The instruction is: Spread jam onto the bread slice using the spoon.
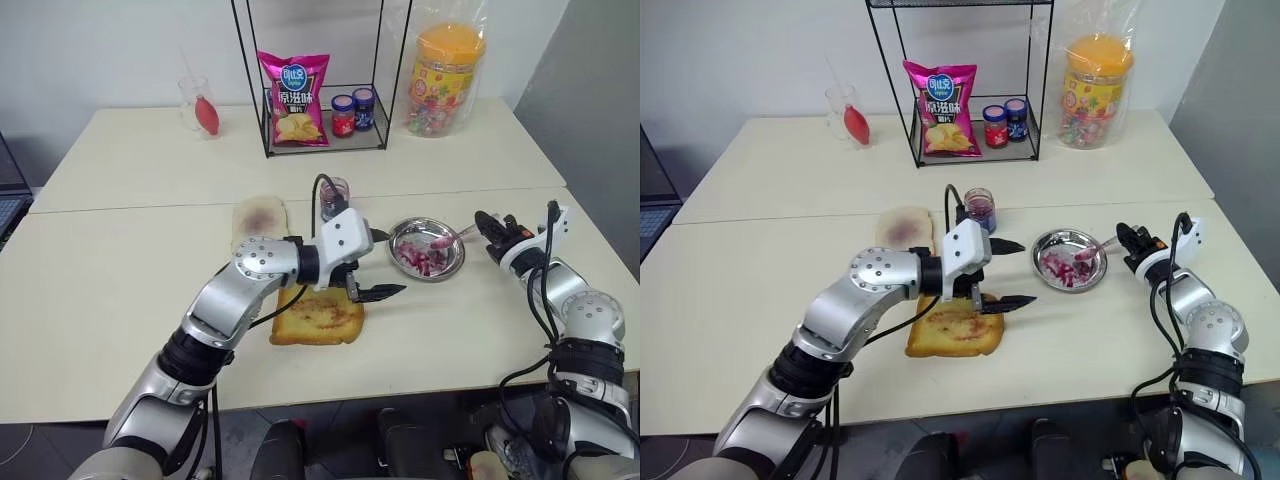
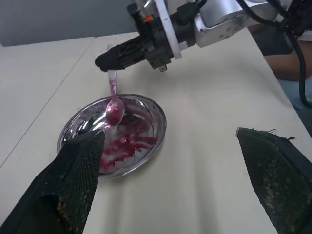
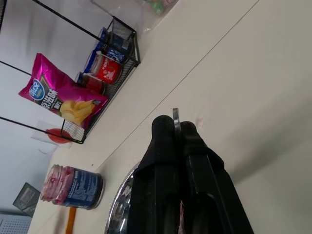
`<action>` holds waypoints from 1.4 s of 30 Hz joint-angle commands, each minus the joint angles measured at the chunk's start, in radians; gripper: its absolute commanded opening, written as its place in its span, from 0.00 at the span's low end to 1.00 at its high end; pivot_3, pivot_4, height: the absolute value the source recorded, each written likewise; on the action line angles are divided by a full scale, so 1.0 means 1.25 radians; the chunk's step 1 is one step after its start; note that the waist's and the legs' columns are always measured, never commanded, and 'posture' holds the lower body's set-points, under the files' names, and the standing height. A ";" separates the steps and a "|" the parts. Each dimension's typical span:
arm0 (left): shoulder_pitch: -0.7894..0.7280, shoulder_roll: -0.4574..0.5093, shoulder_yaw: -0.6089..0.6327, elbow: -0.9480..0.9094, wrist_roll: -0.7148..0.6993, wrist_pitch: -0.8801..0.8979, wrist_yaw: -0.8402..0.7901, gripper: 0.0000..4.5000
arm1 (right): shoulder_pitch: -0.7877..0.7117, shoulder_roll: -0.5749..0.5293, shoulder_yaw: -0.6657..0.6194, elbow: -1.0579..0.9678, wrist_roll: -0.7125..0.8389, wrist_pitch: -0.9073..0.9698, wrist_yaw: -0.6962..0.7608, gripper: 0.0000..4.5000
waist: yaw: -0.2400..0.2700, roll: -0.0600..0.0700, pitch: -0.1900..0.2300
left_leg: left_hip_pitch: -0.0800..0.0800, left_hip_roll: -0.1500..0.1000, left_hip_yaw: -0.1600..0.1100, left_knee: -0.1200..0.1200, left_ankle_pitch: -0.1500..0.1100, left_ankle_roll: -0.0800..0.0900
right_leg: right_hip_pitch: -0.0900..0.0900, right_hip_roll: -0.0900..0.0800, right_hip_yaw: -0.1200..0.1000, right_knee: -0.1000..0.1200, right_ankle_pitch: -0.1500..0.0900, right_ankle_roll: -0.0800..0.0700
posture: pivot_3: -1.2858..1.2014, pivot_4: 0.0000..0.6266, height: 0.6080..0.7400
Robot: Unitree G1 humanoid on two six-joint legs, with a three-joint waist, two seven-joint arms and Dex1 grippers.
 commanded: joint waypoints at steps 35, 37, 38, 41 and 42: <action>-0.030 -0.098 0.022 0.047 0.069 -0.051 0.028 1.00 | 0.087 -0.006 0.173 -0.158 -0.463 -0.323 0.142 0.99 | 0.002 0.000 0.000 | 0.000 0.000 0.000 0.000 0.000 0.000 | 0.000 0.000 0.001 0.000 0.000 0.001 | 0.52 0.24 1.00; -0.030 -0.094 0.037 0.045 0.067 -0.051 0.037 1.00 | 0.077 -0.011 0.161 -0.158 -0.488 -0.381 0.124 0.99 | 0.002 0.000 0.000 | 0.000 0.000 0.000 0.001 0.000 0.000 | 0.000 0.000 0.001 0.000 0.000 0.001 | 0.52 0.24 1.00; -0.030 -0.091 0.046 0.043 0.067 -0.050 0.043 1.00 | 0.073 -0.012 0.156 -0.163 -0.489 -0.393 0.124 0.99 | 0.002 0.000 0.000 | 0.000 0.000 0.000 0.001 0.000 0.000 | 0.000 0.000 0.001 0.001 0.000 0.001 | 0.52 0.24 1.00; -0.021 -0.052 0.093 0.016 0.076 -0.051 0.062 1.00 | 0.074 -0.027 0.160 -0.218 -0.470 -0.378 0.153 0.99 | 0.001 0.000 0.000 | 0.000 0.000 0.000 0.001 0.000 0.000 | 0.000 0.000 0.001 0.001 0.000 0.001 | 0.52 0.24 1.00; -0.013 -0.030 0.113 0.001 0.075 -0.044 0.064 1.00 | 0.081 -0.034 0.166 -0.248 -0.459 -0.360 0.170 0.99 | -0.002 0.000 0.000 | 0.000 0.000 0.000 0.000 0.000 0.000 | 0.000 0.000 0.001 0.001 0.000 0.001 | 0.52 0.24 1.00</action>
